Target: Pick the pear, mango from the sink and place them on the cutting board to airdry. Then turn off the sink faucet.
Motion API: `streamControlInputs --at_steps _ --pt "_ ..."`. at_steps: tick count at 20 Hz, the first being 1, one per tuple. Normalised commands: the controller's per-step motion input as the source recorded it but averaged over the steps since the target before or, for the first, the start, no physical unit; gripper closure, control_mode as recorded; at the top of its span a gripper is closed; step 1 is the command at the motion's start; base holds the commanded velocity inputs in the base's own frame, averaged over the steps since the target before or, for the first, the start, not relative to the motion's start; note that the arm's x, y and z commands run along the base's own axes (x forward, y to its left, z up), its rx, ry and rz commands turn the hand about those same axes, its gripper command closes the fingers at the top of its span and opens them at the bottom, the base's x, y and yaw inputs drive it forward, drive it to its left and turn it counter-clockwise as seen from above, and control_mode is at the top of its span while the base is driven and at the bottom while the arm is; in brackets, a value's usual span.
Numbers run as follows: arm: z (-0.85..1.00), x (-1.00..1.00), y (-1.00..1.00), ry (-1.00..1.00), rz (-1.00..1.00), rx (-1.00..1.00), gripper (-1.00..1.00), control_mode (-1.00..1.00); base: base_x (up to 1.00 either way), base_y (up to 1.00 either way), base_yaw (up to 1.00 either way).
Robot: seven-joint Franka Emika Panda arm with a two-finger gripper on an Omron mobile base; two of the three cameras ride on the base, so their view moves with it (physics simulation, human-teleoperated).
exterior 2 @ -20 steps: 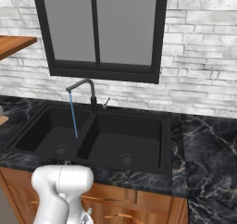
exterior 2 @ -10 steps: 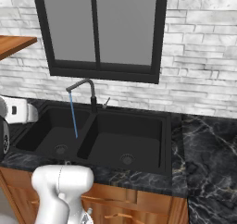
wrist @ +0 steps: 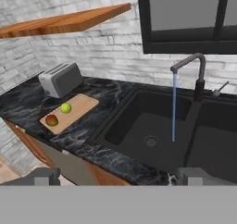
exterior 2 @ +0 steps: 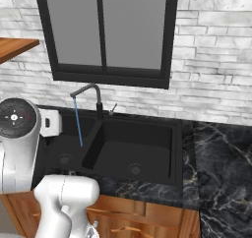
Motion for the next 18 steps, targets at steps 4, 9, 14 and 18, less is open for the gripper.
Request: streamControlInputs --at_steps 4,9,14,18 --pt "0.0 -0.12 -0.35 -0.01 0.24 0.1 -1.0 -1.0 0.0 0.0 0.0" --pt "0.0 0.11 -0.24 -0.04 0.29 0.05 -1.0 -1.0 0.0 0.0 0.0" --pt "-0.05 0.16 -0.21 -0.14 0.2 0.0 -1.0 -1.0 0.0 0.0 0.0" --pt "-0.16 0.13 -0.17 -0.2 0.12 0.0 -1.0 -1.0 0.0 0.0 0.0"
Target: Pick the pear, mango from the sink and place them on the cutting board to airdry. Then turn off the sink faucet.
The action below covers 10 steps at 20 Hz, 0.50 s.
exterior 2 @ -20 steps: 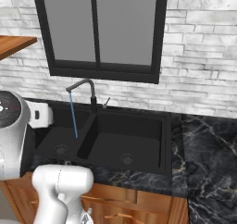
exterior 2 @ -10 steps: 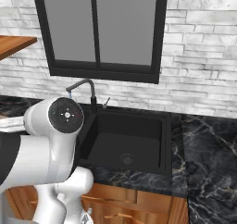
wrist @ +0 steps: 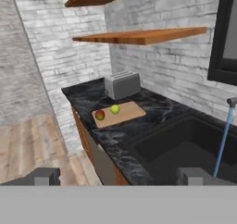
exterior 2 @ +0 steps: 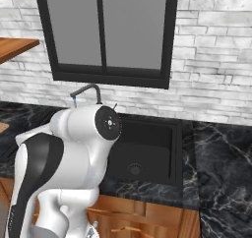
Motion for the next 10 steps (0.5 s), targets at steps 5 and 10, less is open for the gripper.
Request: streamControlInputs --at_steps 5,10 --pt "-0.08 0.28 -0.15 -0.18 0.09 0.03 -1.0 -1.0 0.0 0.0 0.0" --pt "-0.09 0.41 -0.25 -0.1 0.08 0.04 -1.0 -1.0 0.0 0.0 0.0"
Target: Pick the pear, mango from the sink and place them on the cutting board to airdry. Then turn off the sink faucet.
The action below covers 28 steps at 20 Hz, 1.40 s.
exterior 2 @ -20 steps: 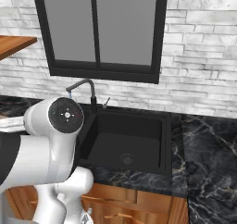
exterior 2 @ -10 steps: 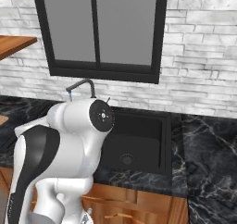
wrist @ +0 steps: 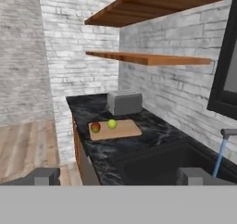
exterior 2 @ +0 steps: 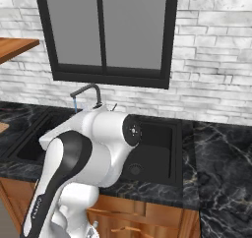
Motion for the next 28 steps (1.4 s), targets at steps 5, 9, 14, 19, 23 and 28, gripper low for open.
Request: streamControlInputs --at_steps 5,9,14,19,23,28 --pt "-0.18 0.4 -0.2 -0.02 0.07 0.02 -1.0 -1.0 0.0 0.0 0.0" --pt "-0.19 0.46 -0.06 0.0 0.02 0.0 -1.0 -1.0 0.0 0.0 0.0" --pt "-0.35 0.42 -0.07 0.03 0.0 0.0 -1.0 -1.0 0.0 0.0 0.0" --pt "-0.4 0.39 -0.08 0.02 0.0 0.03 -1.0 -1.0 0.0 0.0 0.0" --pt "-0.13 0.34 -0.12 0.0 0.0 0.07 -1.0 -1.0 0.0 0.0 0.0" --pt "-0.11 0.35 -0.07 0.0 0.0 0.12 -1.0 -1.0 0.0 0.0 0.0"
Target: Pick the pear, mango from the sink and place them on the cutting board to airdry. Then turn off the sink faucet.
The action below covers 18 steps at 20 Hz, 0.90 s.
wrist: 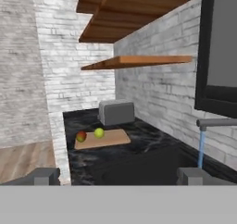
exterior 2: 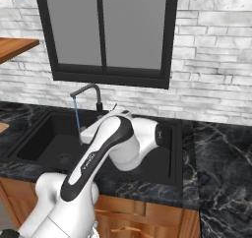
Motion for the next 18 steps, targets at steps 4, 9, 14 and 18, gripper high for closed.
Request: streamControlInputs --at_steps 4,9,14,18 --pt "-0.07 0.29 0.0 0.01 0.02 0.11 -1.0 -1.0 0.0 0.0 0.0" --pt "0.0 0.24 0.0 0.0 0.03 0.02 -1.0 -1.0 0.0 0.0 0.0" --pt "-0.01 0.16 0.0 0.02 0.0 -0.01 -1.0 -1.0 0.0 0.0 0.0" --pt "-0.17 0.18 0.0 0.06 0.0 0.0 -1.0 -1.0 0.0 0.0 0.0"
